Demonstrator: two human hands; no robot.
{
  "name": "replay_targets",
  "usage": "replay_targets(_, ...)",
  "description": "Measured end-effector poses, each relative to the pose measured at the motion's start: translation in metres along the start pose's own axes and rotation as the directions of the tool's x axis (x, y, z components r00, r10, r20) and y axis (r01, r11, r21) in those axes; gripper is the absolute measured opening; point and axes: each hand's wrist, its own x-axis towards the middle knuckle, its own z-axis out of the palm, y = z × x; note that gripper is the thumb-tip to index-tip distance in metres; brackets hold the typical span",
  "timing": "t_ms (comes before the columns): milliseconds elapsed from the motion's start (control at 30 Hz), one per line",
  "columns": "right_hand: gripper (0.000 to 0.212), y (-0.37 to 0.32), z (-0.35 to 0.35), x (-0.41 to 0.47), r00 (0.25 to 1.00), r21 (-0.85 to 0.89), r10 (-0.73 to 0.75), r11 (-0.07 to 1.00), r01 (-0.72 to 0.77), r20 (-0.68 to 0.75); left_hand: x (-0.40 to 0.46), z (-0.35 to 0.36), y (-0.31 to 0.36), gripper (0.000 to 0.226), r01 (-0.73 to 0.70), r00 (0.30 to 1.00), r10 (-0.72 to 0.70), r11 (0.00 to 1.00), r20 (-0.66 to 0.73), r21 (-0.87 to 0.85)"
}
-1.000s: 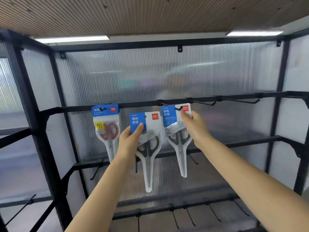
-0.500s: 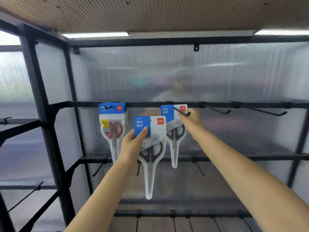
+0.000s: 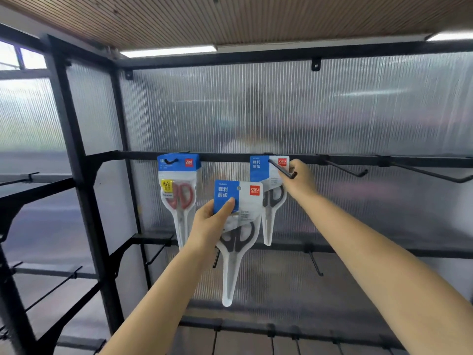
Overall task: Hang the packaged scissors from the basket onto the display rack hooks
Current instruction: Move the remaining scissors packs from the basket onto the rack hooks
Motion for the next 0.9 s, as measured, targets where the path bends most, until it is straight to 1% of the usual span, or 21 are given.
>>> replay_targets(67,0.028,-0.002,-0.007,-0.005,0.998,0.012,-0.012,1.0,0.013,-0.069,-0.001,0.001,-0.001,0.011,-0.001,1.0,0.001,1.0,0.007,0.008)
replay_targets(100,0.029,-0.002,-0.013,-0.011,0.996,0.043,-0.025,0.999,0.029,-0.086,-0.002,0.002,-0.003,0.012,0.001,1.0,-0.001,1.0,0.016,0.014)
replay_targets(133,0.027,-0.003,-0.022,-0.021,0.997,0.086,-0.04,0.995,0.046,-0.068,-0.004,0.003,-0.005,0.013,0.005,1.0,-0.005,1.0,0.03,0.021)
replay_targets(200,0.019,-0.002,-0.042,-0.048,0.994,0.146,-0.089,0.986,0.078,0.067,-0.009,0.005,-0.011,0.015,0.014,0.998,-0.016,0.999,0.06,0.031)
replay_targets(267,0.016,-0.001,-0.06,-0.074,0.964,0.143,-0.132,0.985,0.101,0.23,-0.014,0.008,-0.017,0.016,0.019,0.996,-0.021,0.999,0.086,0.03)
replay_targets(300,0.018,-0.002,-0.067,-0.084,0.947,0.137,-0.143,0.985,0.107,0.288,-0.016,0.011,-0.019,0.016,0.02,0.995,-0.023,0.999,0.1,0.028)
replay_targets(367,0.021,-0.005,-0.076,-0.093,0.926,0.101,-0.141,0.988,0.113,0.35,-0.019,0.017,-0.022,0.016,0.018,0.992,-0.022,0.999,0.128,0.033)
replay_targets(467,0.017,-0.01,-0.08,-0.096,0.916,0.031,-0.149,0.989,0.148,0.372,-0.023,0.027,-0.023,0.015,0.001,0.987,-0.008,0.999,0.16,0.043)
replay_targets(533,0.013,-0.012,-0.081,-0.096,0.911,0.055,-0.153,0.988,0.143,0.382,-0.026,0.031,-0.021,0.014,-0.02,0.982,0.011,0.999,0.188,0.043)
replay_targets(633,0.001,-0.015,-0.083,-0.098,0.894,0.095,-0.163,0.986,0.136,0.418,-0.029,0.037,-0.019,0.014,-0.041,0.974,0.034,0.999,0.224,0.031)
replay_targets(767,0.009,-0.023,-0.089,-0.099,0.886,0.13,-0.207,0.977,0.168,0.415,-0.033,0.038,-0.018,0.014,-0.036,0.962,0.037,0.999,0.271,-0.01)
replay_targets(867,0.013,-0.034,-0.094,-0.101,0.875,0.084,-0.271,0.962,0.259,0.401,-0.036,0.036,-0.019,0.034,-0.013,0.946,0.033,0.998,0.323,-0.064)
replay_targets(900,0.014,-0.037,-0.096,-0.102,0.87,0.054,-0.296,0.953,0.299,0.395,-0.036,0.035,-0.019,0.038,-0.012,0.941,0.039,0.997,0.338,-0.08)
